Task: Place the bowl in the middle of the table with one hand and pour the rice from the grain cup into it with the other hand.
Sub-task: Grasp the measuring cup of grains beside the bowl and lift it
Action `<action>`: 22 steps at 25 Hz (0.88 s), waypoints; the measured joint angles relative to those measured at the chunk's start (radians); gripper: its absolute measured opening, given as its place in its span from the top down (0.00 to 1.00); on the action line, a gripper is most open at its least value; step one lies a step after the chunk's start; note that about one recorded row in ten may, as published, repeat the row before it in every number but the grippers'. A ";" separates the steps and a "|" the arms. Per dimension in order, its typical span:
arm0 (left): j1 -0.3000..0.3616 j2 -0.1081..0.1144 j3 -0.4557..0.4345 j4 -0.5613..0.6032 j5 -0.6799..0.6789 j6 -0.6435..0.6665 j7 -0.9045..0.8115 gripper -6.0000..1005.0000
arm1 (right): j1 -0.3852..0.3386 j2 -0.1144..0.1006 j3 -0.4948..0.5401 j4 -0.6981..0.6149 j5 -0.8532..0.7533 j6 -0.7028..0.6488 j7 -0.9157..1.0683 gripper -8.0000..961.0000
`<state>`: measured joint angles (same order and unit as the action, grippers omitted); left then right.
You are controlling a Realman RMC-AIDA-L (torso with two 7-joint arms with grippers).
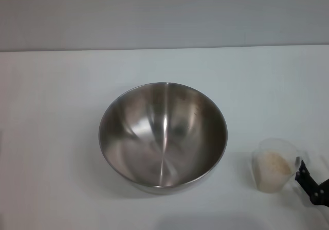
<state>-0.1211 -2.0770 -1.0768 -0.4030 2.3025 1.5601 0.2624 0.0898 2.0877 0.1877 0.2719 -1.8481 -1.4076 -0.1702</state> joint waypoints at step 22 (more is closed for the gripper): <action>-0.006 -0.002 0.000 0.022 0.000 -0.003 0.000 0.32 | 0.011 -0.002 0.008 0.004 0.002 -0.014 0.002 0.18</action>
<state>-0.1267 -2.0786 -1.0768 -0.3807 2.3025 1.5569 0.2622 0.1011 2.0862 0.1952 0.2758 -1.8466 -1.4218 -0.1677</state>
